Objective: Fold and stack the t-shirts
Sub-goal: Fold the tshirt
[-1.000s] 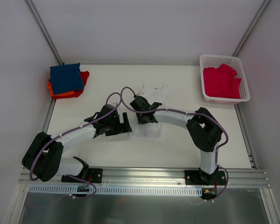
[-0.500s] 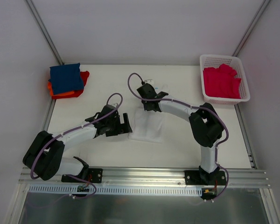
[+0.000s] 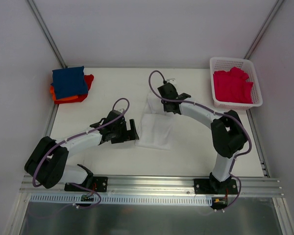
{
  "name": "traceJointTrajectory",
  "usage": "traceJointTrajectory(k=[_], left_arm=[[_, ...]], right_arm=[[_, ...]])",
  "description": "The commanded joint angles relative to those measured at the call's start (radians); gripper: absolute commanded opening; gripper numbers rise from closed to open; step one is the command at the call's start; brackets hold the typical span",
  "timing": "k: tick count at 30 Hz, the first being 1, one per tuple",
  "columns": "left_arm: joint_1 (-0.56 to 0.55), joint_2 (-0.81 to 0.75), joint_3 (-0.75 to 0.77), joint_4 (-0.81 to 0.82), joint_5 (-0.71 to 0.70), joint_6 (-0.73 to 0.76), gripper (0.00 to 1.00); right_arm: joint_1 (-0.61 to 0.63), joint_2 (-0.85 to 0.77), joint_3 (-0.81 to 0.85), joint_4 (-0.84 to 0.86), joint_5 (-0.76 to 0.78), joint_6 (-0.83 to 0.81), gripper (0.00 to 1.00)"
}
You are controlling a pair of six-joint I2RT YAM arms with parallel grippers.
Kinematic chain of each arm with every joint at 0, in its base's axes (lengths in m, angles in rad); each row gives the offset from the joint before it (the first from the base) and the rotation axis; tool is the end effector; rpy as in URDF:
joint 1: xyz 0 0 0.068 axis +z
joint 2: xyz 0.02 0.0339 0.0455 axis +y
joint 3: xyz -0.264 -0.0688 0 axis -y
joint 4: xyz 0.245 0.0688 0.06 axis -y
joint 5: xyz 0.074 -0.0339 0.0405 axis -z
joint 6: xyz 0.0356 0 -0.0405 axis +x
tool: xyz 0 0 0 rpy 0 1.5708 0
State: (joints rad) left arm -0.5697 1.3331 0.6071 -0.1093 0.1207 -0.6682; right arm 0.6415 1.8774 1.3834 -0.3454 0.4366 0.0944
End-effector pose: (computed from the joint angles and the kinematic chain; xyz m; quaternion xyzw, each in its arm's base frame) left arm 0.2118 -0.1407 0.1712 -0.0242 0.9314 -0.2540 0.2596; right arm 0.3414 0.2362 0.2228 -0.1717 0.8987 -0.0631 0.3985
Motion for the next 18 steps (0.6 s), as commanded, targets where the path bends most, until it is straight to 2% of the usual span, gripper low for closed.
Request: traceJointTrajectory(k=[1,6,10,15,18], left_arm=[[-0.006,-0.014,0.029,0.003,-0.015,0.007,0.99],[-0.006,-0.021,0.031,0.003,-0.016,0.010,0.99],[-0.006,-0.018,0.029,0.002,-0.004,0.005,0.99],[-0.007,-0.017,0.020,0.007,0.011,-0.007,0.99],[-0.007,-0.014,0.010,0.014,0.013,-0.011,0.99]], right_arm=[[0.000,-0.158,-0.069,-0.023,-0.002,0.013,0.07],[0.001,-0.343,-0.253,-0.027,-0.035,0.060,0.17],[0.018,-0.452,-0.354,-0.046,-0.047,0.097,0.32],[0.063,-0.541,-0.452,-0.060,-0.056,0.151,0.34],[0.130,-0.569,-0.503,-0.066,-0.058,0.197,0.34]])
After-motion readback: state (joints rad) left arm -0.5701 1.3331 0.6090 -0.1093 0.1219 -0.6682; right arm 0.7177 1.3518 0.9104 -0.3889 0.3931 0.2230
